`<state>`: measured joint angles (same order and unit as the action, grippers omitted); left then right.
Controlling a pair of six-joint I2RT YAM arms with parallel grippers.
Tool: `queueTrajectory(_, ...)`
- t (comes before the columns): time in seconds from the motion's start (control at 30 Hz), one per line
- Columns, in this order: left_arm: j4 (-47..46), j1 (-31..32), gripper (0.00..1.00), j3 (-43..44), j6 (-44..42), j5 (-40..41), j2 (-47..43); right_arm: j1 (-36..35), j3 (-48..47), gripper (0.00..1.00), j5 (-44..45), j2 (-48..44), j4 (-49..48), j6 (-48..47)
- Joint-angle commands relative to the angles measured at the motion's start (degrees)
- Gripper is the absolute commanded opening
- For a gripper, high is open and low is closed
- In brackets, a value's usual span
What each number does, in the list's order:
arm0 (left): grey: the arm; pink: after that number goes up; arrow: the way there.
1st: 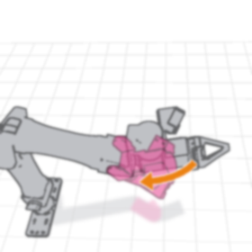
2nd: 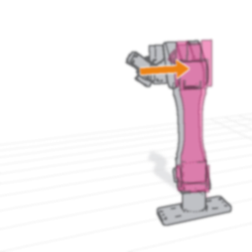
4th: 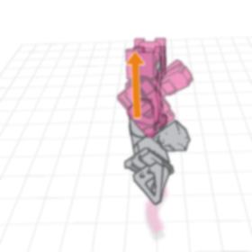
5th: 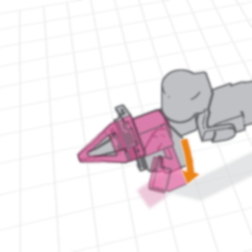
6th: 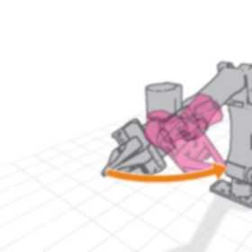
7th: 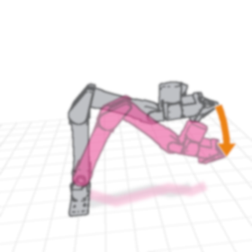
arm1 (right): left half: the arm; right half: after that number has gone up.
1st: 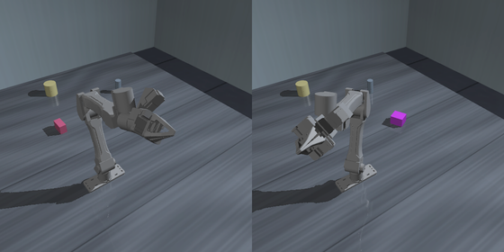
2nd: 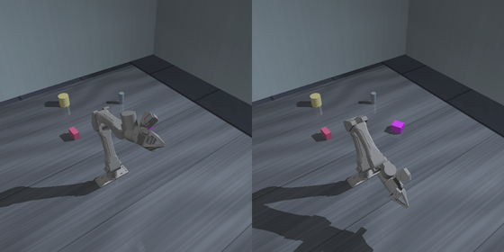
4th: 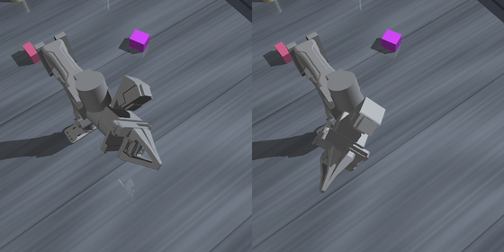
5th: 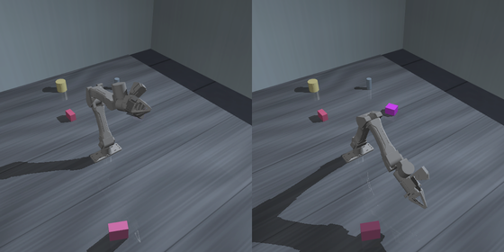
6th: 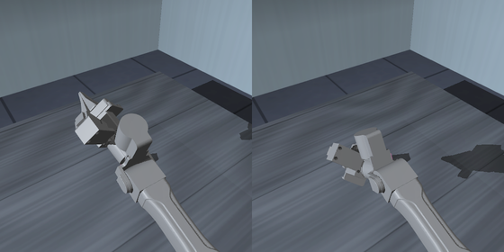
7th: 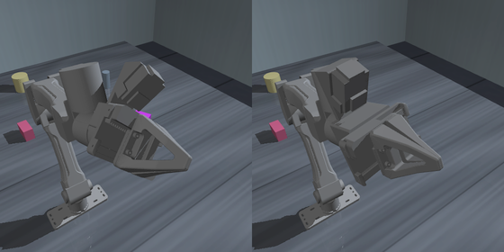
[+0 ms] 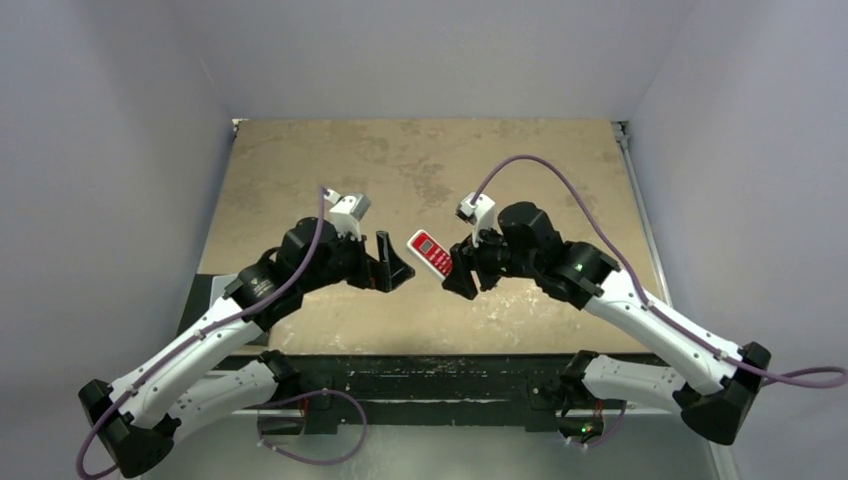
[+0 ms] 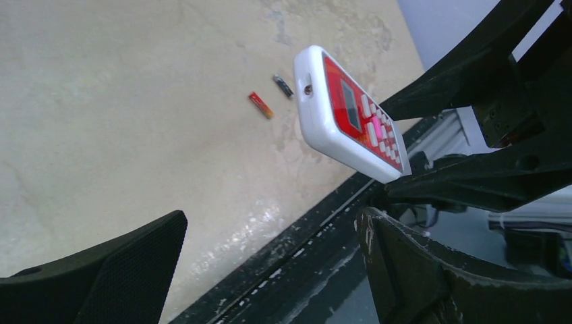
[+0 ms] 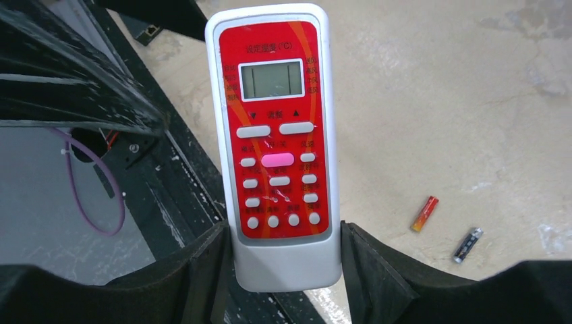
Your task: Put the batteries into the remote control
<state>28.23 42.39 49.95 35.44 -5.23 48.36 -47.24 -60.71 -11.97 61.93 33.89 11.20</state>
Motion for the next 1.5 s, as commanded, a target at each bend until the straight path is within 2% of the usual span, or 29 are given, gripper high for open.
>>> queueTrajectory(0.0,-5.8,-0.1,0.98,1.9,8.4,-10.2,2.3,-0.5,-0.6,0.00,0.8,-5.0,0.7,-4.2)
queueTrajectory(0.33,-11.3,-1.6,0.94,1.1,19.0,-21.2,-0.9,-1.5,-3.5,0.00,7.6,-9.0,4.5,-10.7)
queueTrajectory(0.67,-17.8,-11.4,0.87,-3.9,25.9,-34.3,-1.6,-4.7,-1.6,0.00,7.2,-10.8,-0.1,-18.1)
queueTrajectory(0.87,-21.7,-13.9,0.85,-7.0,27.6,-39.2,-0.7,-9.9,-1.8,0.00,9.5,-9.4,-2.5,-21.6)
queueTrajectory(1.1,-22.3,-14.6,0.80,-6.8,27.6,-41.2,0.3,-12.9,-5.0,0.00,13.3,-5.8,-1.0,-23.7)
queueTrajectory(1.47,-18.6,-14.7,0.68,-7.4,24.4,-41.2,0.3,-14.0,-6.1,0.00,13.2,-3.3,-0.3,-24.4)
